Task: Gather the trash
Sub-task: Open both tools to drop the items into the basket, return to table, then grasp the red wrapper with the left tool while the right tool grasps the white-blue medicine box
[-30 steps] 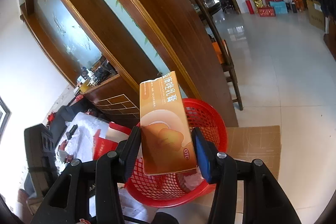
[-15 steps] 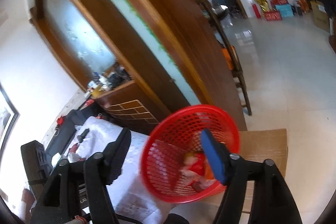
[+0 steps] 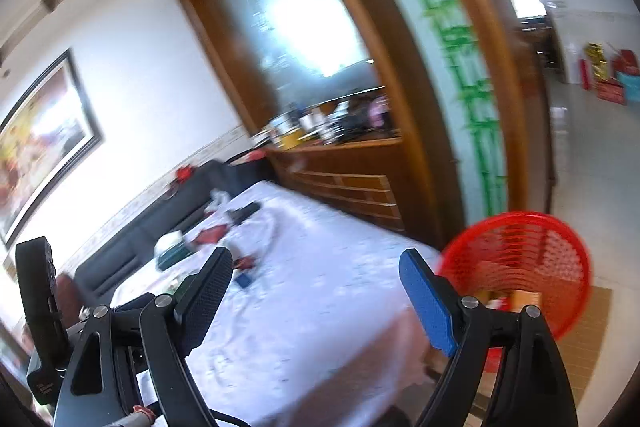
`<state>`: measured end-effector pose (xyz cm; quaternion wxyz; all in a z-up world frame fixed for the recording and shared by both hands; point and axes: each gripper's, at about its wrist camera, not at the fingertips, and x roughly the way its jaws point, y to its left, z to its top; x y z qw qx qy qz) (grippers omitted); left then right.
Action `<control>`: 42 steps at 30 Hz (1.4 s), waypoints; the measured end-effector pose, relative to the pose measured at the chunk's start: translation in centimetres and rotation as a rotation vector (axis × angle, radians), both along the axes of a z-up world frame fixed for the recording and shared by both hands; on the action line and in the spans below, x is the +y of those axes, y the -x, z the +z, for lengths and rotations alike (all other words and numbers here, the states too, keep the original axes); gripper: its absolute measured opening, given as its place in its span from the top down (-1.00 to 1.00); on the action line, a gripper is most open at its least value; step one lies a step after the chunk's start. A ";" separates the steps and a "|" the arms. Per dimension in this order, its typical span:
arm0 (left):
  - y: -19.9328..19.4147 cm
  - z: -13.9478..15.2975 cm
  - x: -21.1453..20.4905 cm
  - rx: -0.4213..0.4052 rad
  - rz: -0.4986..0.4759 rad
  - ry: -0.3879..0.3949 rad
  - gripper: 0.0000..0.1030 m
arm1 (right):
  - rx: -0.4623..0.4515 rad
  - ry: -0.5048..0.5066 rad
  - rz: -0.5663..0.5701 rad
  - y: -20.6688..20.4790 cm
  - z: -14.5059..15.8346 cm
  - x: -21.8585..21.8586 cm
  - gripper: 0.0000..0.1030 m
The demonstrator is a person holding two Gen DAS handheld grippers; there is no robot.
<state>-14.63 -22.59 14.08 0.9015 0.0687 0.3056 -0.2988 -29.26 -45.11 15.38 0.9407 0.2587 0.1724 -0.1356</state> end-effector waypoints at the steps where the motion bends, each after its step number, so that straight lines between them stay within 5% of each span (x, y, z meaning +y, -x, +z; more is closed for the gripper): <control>1: -0.1 0.1 1.0 -0.005 0.020 -0.001 -0.63 | 0.000 0.005 0.022 -0.7 0.0 0.9 -0.72; 11: -2.8 0.6 13.0 0.005 0.248 0.049 -0.71 | 0.024 0.036 0.197 -6.4 0.0 8.1 -0.72; 20: -5.8 0.1 19.3 0.049 0.373 0.090 -0.71 | 0.046 0.043 0.320 -10.7 -0.3 11.5 -0.72; 33: -9.1 -3.1 17.6 0.132 0.341 0.054 -0.71 | 0.101 0.043 0.449 -16.8 -2.7 13.1 -0.72; 42: -14.9 -8.4 14.4 0.268 0.269 -0.024 -0.70 | 0.185 0.080 0.629 -24.6 -6.0 13.4 -0.72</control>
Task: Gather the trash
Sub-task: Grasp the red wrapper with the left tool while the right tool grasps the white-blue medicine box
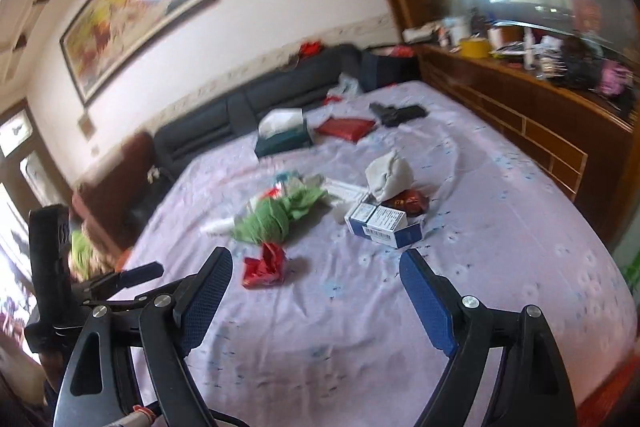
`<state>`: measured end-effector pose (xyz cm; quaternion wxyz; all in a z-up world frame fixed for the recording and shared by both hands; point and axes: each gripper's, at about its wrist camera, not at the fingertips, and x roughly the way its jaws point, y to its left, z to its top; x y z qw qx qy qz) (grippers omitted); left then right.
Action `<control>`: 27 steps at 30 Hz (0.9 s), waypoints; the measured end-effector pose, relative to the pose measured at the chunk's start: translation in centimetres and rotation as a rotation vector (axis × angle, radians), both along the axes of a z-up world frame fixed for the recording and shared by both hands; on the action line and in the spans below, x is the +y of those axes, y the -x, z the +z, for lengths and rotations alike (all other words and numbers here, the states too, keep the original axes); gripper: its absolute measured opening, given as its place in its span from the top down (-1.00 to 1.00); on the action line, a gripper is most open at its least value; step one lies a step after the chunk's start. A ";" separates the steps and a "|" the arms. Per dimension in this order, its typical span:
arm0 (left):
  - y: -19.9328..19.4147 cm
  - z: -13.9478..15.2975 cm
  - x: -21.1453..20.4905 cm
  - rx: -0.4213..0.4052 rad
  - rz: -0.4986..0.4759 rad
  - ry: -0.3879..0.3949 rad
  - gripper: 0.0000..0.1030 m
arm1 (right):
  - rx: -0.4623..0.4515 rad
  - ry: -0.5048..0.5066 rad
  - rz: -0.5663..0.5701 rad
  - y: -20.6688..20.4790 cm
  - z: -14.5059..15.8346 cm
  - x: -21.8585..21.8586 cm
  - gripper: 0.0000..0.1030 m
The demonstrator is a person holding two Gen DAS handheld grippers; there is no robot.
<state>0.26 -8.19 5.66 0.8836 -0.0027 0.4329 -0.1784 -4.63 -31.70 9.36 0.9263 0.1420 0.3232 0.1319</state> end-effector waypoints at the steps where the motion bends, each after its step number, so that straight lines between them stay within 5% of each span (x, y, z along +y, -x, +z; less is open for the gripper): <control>1: -0.8 -0.7 -0.4 0.020 0.002 -0.019 -0.70 | 0.015 0.005 0.011 -1.1 -0.6 0.0 -0.72; 5: -3.4 -3.1 -1.7 0.053 0.011 -0.068 -0.70 | 0.073 0.029 0.065 -5.8 -2.8 -0.3 -0.72; 10: -6.0 -5.6 -2.3 0.098 0.020 -0.032 -0.67 | 0.152 0.075 0.103 -12.2 -6.2 -0.7 -0.72; 16: -7.2 -7.3 -1.9 0.112 0.054 -0.058 0.08 | 0.227 0.155 0.153 -17.9 -9.2 -0.5 -0.68; 20: -7.1 -7.2 -0.7 0.127 0.054 0.027 0.11 | 0.285 0.149 0.222 -19.2 -10.6 -0.1 -0.65; 24: -7.1 -7.0 0.4 0.134 0.076 0.114 0.23 | 0.319 0.181 0.257 -18.2 -11.2 1.0 -0.09; 27: -7.1 -6.8 0.6 0.136 0.081 0.121 0.30 | 0.316 0.251 0.232 -17.5 -11.3 2.0 0.07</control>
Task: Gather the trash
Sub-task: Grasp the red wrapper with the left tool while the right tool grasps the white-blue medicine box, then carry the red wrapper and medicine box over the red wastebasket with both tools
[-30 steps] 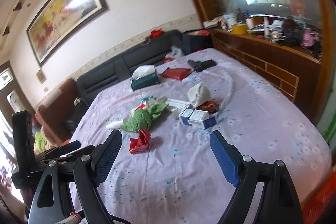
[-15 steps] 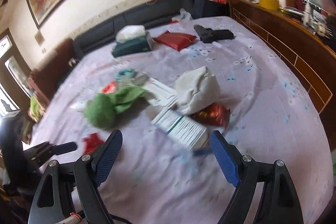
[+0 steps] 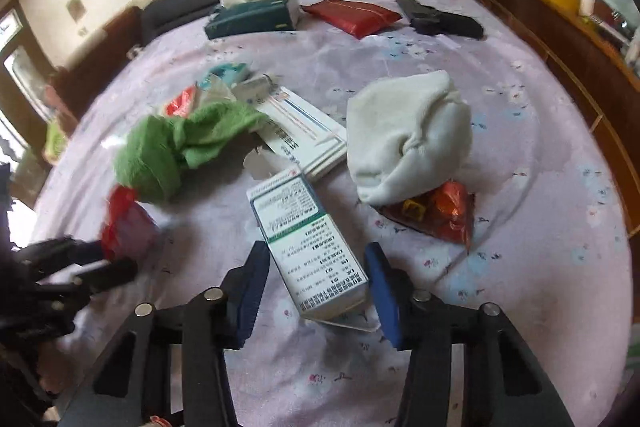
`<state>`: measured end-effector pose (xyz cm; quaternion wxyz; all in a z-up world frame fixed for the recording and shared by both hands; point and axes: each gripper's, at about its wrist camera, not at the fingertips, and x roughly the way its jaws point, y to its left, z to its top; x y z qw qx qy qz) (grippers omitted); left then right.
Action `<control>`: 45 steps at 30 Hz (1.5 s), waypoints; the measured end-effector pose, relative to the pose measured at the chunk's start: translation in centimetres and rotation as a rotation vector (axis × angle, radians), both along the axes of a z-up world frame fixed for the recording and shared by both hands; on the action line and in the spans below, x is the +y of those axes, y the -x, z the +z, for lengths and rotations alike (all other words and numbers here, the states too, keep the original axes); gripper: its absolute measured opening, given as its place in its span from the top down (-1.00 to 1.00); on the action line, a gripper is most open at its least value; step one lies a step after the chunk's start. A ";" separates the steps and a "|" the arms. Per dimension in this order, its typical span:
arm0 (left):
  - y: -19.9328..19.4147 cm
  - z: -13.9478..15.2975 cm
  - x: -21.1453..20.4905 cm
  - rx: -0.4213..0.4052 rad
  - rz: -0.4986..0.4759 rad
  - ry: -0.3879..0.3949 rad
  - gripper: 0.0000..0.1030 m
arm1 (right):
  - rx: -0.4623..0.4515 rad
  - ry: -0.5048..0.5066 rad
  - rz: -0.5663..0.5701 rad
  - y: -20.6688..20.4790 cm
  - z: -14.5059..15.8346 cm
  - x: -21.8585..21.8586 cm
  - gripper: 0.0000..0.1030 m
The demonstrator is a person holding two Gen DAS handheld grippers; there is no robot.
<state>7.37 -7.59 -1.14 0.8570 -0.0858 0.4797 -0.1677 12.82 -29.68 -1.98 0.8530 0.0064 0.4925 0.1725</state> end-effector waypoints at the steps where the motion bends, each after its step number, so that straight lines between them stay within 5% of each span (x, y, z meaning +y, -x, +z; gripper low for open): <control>1: 0.0 0.0 0.0 0.004 0.000 0.005 0.33 | 0.009 0.007 -0.015 0.2 0.0 0.2 0.12; 8: 2.3 2.4 1.2 -0.024 0.006 0.057 0.37 | -0.005 -0.014 -0.121 4.3 1.5 0.7 0.20; 18: 11.3 8.9 1.6 -0.131 -0.005 0.127 0.36 | -0.200 -0.305 -0.334 21.4 9.1 -2.7 0.19; 30: 21.6 15.5 -5.8 -0.315 -0.189 0.073 0.36 | -0.446 -0.301 -0.544 37.7 15.2 -8.4 0.18; 45: 26.3 18.8 -12.1 -0.419 -0.305 0.056 0.36 | -0.548 -0.272 -0.699 46.4 17.5 -13.8 0.18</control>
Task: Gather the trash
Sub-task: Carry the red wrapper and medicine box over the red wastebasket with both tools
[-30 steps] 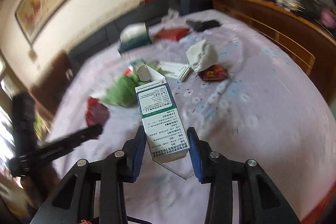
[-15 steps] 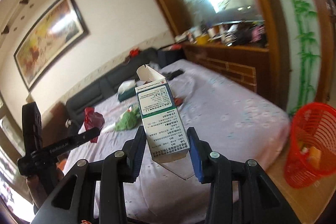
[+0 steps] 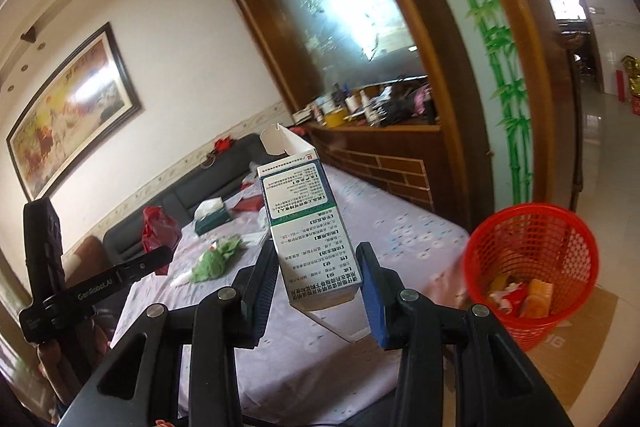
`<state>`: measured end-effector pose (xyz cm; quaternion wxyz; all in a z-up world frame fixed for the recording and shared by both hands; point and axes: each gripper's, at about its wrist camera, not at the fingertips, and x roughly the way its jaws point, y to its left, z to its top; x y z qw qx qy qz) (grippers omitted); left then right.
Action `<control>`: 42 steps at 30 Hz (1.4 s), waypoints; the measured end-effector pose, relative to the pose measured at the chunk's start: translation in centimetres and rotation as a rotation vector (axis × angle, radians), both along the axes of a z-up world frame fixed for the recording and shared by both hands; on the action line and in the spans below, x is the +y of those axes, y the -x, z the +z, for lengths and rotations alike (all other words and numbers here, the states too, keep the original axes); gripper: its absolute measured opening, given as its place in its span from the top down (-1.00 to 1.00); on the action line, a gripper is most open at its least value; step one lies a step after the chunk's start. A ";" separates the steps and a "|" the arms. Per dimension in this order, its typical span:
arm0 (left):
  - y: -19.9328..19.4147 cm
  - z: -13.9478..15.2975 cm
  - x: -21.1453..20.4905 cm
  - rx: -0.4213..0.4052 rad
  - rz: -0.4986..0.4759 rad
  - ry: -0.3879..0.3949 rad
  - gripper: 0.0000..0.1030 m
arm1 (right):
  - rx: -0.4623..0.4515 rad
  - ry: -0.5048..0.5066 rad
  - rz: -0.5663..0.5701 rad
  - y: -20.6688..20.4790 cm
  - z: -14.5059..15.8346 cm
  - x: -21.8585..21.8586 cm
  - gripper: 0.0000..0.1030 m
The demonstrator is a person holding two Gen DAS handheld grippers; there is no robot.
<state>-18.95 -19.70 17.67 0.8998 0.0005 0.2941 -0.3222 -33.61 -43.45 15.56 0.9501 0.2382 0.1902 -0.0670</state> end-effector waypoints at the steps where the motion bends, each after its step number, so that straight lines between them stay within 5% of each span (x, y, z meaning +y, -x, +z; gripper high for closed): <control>1: 0.1 0.1 -0.3 -0.007 -0.005 -0.004 0.36 | -0.002 0.004 -0.016 0.4 0.2 -0.3 0.18; 18: 2.7 1.2 -6.5 -0.065 -0.150 -0.020 0.36 | -0.023 0.010 -0.194 6.0 1.4 -2.9 0.18; 42: 3.4 -1.7 -19.1 0.063 -0.497 -0.016 0.35 | 0.003 -0.044 -0.419 9.4 -0.2 -9.2 0.17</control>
